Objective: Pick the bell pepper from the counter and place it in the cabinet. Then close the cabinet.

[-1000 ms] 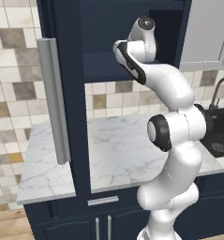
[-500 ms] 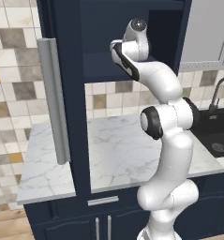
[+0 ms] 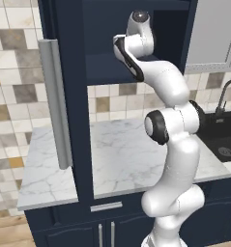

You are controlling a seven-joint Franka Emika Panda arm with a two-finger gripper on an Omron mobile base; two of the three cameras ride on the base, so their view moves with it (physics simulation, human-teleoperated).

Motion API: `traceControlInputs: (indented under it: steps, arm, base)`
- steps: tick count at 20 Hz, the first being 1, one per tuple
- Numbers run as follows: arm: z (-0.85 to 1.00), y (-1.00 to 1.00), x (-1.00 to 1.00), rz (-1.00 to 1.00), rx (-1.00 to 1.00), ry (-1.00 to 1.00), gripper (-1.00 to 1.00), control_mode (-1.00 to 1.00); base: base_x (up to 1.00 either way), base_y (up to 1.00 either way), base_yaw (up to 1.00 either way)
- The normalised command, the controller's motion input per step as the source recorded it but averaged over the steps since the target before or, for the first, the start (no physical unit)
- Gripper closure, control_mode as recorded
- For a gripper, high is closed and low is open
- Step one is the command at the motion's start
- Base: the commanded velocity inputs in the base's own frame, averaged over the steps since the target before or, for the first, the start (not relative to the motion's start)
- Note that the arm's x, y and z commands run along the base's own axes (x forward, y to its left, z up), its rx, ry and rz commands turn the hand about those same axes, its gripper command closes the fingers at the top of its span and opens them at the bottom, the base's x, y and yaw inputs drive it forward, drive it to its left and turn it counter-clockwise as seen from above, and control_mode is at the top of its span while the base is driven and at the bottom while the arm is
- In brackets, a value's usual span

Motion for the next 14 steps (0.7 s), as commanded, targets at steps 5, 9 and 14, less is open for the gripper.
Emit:
traceControlInputs:
  steps: [5,9,14]
  arm:
    - [-0.01,0.00,-1.00,-0.03,-0.01,-0.29,-1.00,-1.00]
    - [0.00,0.00,-1.00,0.00,0.00,-0.18,-1.00,-1.00]
    - [0.11,0.00,-1.00,0.00,0.00,-0.17,-1.00,-1.00]
  base:
    - [0.00,0.00,0.00]
    - [0.00,0.00,0.00]
    - [0.00,0.00,0.00]
